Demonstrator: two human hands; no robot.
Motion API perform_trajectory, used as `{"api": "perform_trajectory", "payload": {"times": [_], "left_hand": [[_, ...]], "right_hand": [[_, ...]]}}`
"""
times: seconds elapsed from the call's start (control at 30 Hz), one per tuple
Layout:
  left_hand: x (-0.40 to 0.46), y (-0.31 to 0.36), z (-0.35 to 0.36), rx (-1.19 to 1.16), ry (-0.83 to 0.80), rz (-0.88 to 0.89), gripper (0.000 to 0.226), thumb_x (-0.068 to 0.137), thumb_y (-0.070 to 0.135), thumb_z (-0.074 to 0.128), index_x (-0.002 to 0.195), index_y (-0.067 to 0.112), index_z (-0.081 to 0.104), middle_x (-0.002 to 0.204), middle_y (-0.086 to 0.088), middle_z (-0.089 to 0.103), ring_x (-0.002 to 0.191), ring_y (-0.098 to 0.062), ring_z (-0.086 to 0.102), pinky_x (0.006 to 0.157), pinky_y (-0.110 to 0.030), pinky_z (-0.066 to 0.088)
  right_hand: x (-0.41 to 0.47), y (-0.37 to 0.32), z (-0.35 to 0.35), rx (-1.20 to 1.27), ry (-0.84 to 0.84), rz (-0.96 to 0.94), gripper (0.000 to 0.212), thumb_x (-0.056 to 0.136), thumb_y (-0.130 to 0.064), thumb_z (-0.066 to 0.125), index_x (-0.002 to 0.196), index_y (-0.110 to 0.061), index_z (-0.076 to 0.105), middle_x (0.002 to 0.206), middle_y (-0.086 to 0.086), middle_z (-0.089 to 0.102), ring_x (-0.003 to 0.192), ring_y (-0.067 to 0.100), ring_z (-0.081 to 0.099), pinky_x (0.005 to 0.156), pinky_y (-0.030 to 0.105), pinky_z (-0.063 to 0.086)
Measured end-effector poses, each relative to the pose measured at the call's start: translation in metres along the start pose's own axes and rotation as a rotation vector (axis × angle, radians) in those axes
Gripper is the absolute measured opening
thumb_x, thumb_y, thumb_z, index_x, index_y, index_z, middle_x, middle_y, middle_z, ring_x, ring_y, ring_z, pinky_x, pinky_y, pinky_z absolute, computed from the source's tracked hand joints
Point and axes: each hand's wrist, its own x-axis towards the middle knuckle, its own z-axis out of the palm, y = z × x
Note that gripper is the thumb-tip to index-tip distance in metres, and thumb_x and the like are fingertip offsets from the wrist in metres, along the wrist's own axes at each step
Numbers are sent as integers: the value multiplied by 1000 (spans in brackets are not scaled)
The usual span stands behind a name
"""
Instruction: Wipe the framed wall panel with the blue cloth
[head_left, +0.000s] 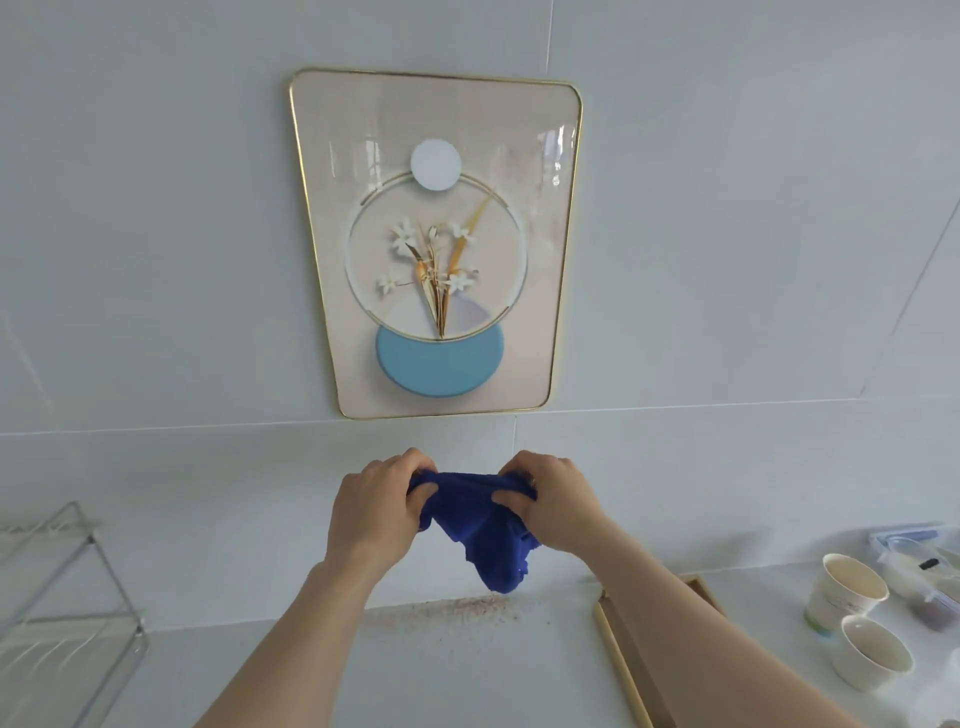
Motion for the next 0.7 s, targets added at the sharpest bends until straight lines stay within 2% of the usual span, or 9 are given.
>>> {"api": "perform_trajectory", "payload": {"times": [0.1, 0.17, 0.3, 0.37, 0.47, 0.5, 0.57, 0.63, 0.7], "left_hand": [[10, -3, -10, -210, 30, -62, 7, 99, 31, 58, 104, 34, 63, 93, 15, 71, 88, -14, 66, 74, -32, 55], [19, 2, -17, -370, 78, -75, 8, 98, 30, 62, 105, 32, 65, 96, 15, 72, 93, -13, 67, 78, -31, 54], [39, 24, -30, -620, 173, -34, 5, 95, 31, 66, 100, 32, 67, 95, 15, 75, 94, -7, 68, 77, -29, 57], [48, 38, -35, -699, 186, -15, 5, 94, 31, 67, 99, 34, 66, 92, 18, 74, 90, -5, 69, 73, -26, 59], [59, 62, -39, -756, 175, 12, 7, 94, 32, 68, 100, 34, 67, 88, 21, 74, 87, -7, 72, 71, -27, 62], [62, 69, -39, -741, 185, 11, 7, 94, 34, 68, 101, 34, 68, 88, 20, 75, 86, -9, 73, 73, -28, 63], [67, 81, -37, -700, 240, -9, 6, 94, 40, 66, 99, 39, 68, 89, 20, 75, 85, -9, 72, 78, -30, 63], [71, 87, -38, -681, 252, 31, 10, 95, 37, 66, 95, 47, 67, 87, 25, 75, 86, -1, 70, 79, -24, 60], [76, 88, -39, -673, 160, 123, 30, 95, 24, 66, 103, 52, 66, 98, 33, 73, 96, 7, 68, 84, -22, 59]], "right_hand": [[3, -14, -8, 447, 24, 90, 12, 94, -26, 73, 97, -14, 73, 87, -1, 75, 79, 18, 69, 66, 22, 53], [3, -26, -17, 657, 41, 109, 17, 95, -28, 73, 95, -11, 75, 86, 9, 76, 77, 18, 68, 68, 23, 54], [9, -49, -33, 1004, 95, 132, 27, 98, -31, 70, 106, -6, 78, 107, 20, 80, 102, 35, 77, 93, 46, 61], [15, -61, -40, 1132, 115, 175, 32, 99, -31, 68, 110, -3, 76, 107, 21, 81, 103, 39, 77, 95, 53, 62], [24, -79, -45, 1257, 100, 258, 41, 103, -39, 58, 100, -2, 75, 88, 15, 83, 81, 31, 80, 79, 44, 61], [27, -83, -45, 1279, 56, 248, 52, 102, -49, 52, 94, -3, 75, 84, 14, 82, 79, 30, 79, 82, 44, 60], [31, -87, -43, 1289, -33, 151, 65, 101, -62, 44, 94, -3, 71, 94, 15, 77, 93, 33, 74, 101, 53, 53], [30, -86, -49, 1260, -61, 119, 54, 103, -52, 51, 103, -1, 69, 102, 17, 78, 100, 33, 75, 107, 54, 52], [32, -82, -60, 1171, 44, 128, 33, 103, -31, 60, 112, 0, 69, 103, 19, 81, 97, 33, 79, 97, 47, 61]]}}
